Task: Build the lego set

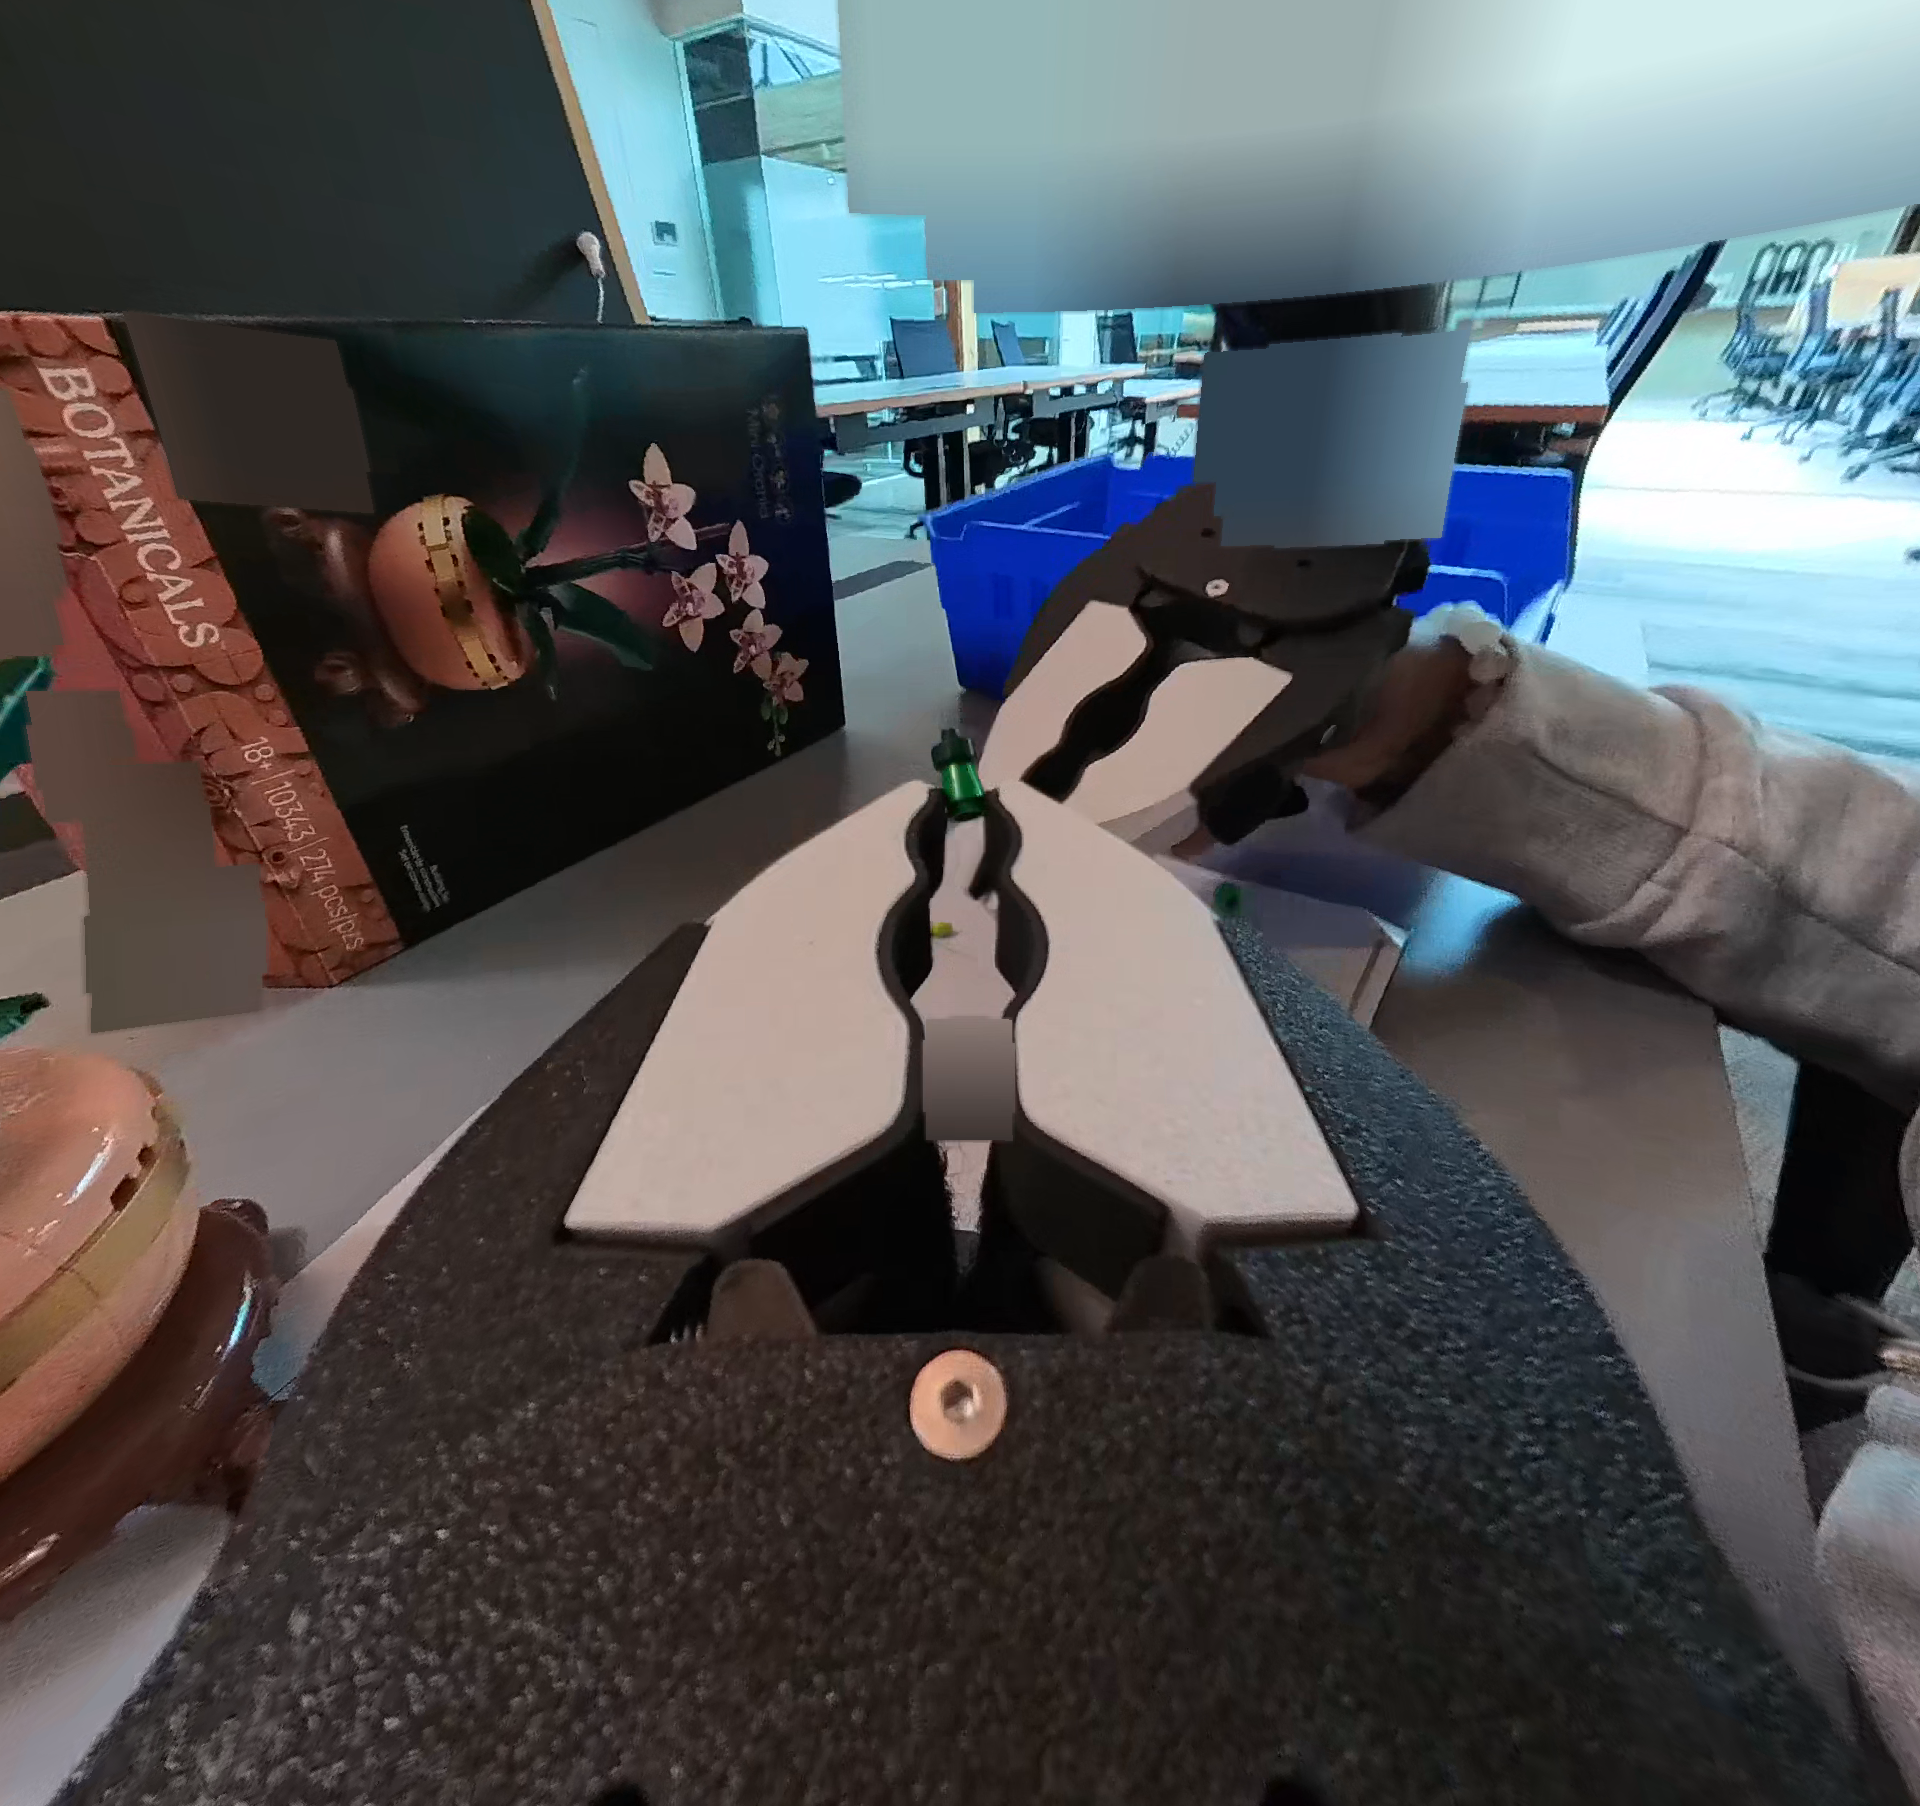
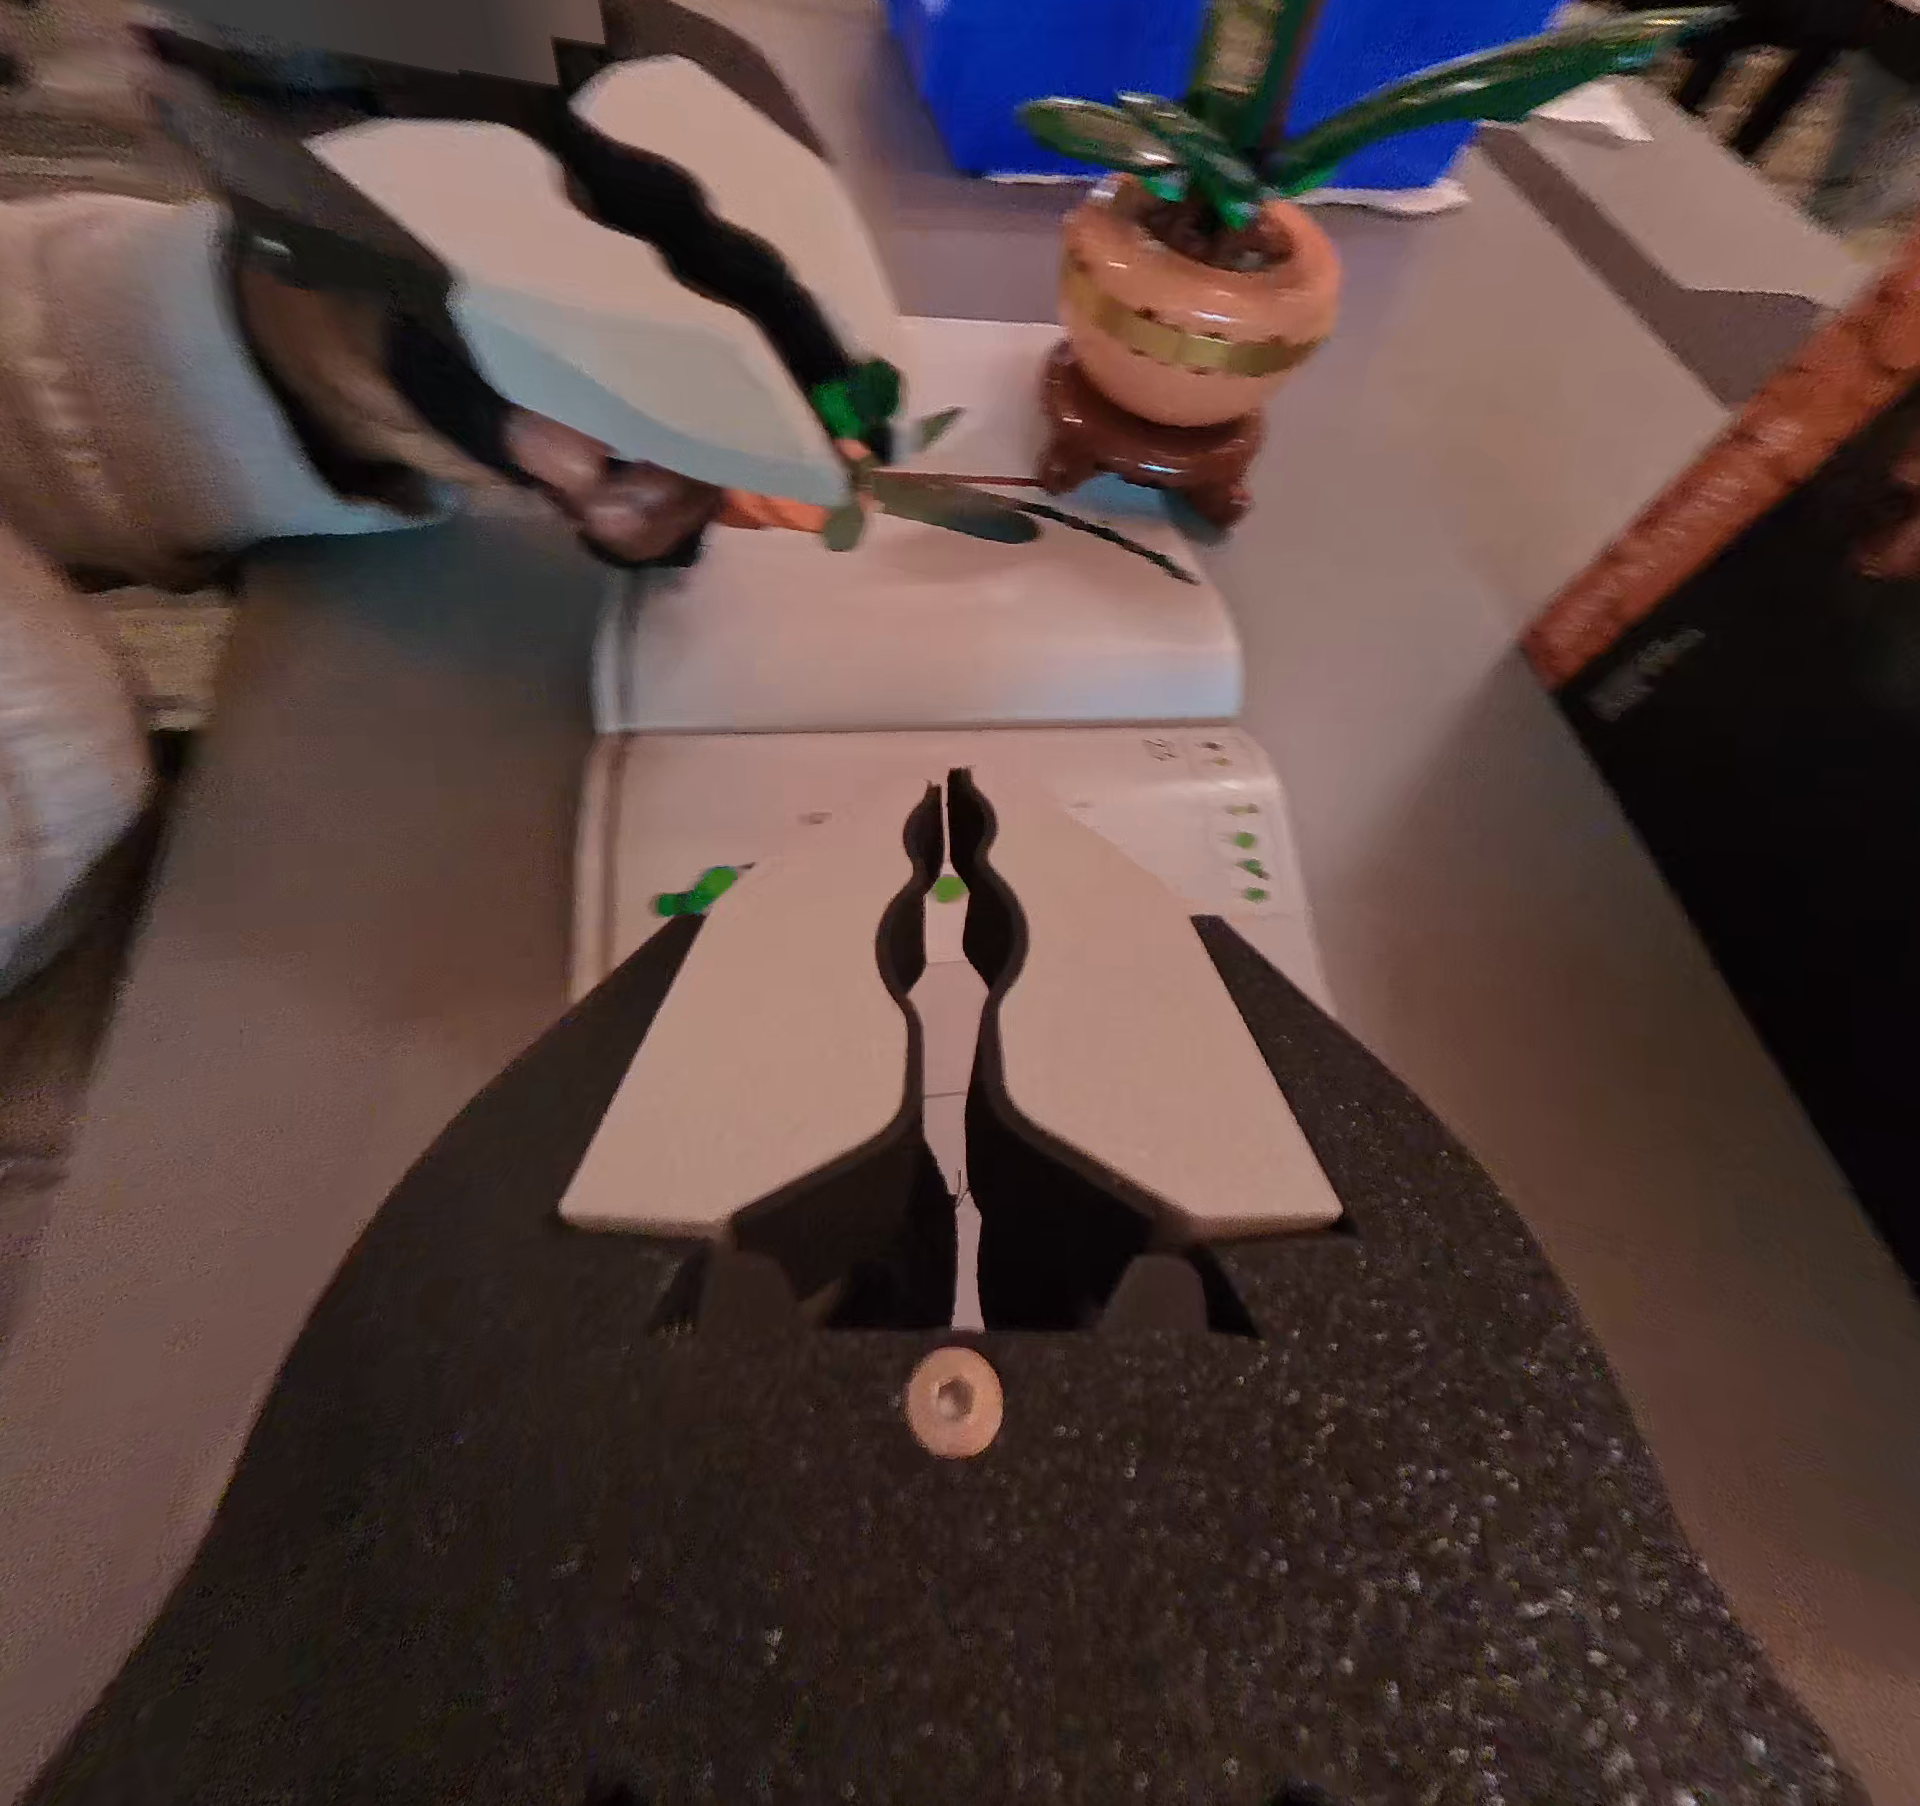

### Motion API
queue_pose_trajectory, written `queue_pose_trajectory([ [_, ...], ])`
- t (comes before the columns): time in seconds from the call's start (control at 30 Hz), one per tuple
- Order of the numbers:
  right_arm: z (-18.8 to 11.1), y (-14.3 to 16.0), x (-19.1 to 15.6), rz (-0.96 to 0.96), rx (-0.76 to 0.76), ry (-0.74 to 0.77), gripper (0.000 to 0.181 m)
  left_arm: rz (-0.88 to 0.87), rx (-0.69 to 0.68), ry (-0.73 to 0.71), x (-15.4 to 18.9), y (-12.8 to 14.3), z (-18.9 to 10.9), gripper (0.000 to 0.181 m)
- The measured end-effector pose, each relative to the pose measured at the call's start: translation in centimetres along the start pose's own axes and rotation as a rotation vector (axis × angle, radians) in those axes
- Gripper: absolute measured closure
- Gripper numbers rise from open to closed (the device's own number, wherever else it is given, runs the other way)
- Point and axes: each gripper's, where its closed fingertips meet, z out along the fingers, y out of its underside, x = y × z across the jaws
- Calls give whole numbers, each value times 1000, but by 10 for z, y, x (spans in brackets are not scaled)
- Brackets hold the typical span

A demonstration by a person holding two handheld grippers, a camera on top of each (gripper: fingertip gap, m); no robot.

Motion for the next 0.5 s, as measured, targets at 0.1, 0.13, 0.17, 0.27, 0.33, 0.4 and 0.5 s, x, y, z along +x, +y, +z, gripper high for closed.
queue_pose_trajectory([
  [0.1,-3,1,-35,-32,-14,-245,181,34,-25,-4,3,3,0,175],
  [0.13,-4,3,-44,-60,-26,-295,181,31,-33,-3,4,4,1,175],
  [0.17,-5,6,-51,-92,-45,-333,181,26,-41,-2,4,6,1,175],
  [0.27,-2,21,-60,-116,-130,-385,181,29,-62,-13,3,9,1,175],
  [0.33,1,29,-60,-105,-167,-388,181,29,-75,-17,3,11,1,175],
  [0.4,3,30,-57,-94,-169,-376,180,22,-85,-23,2,13,1,175],
  [0.5,3,15,-44,-49,-58,-300,178,4,-92,-41,-1,15,-1,175],
])
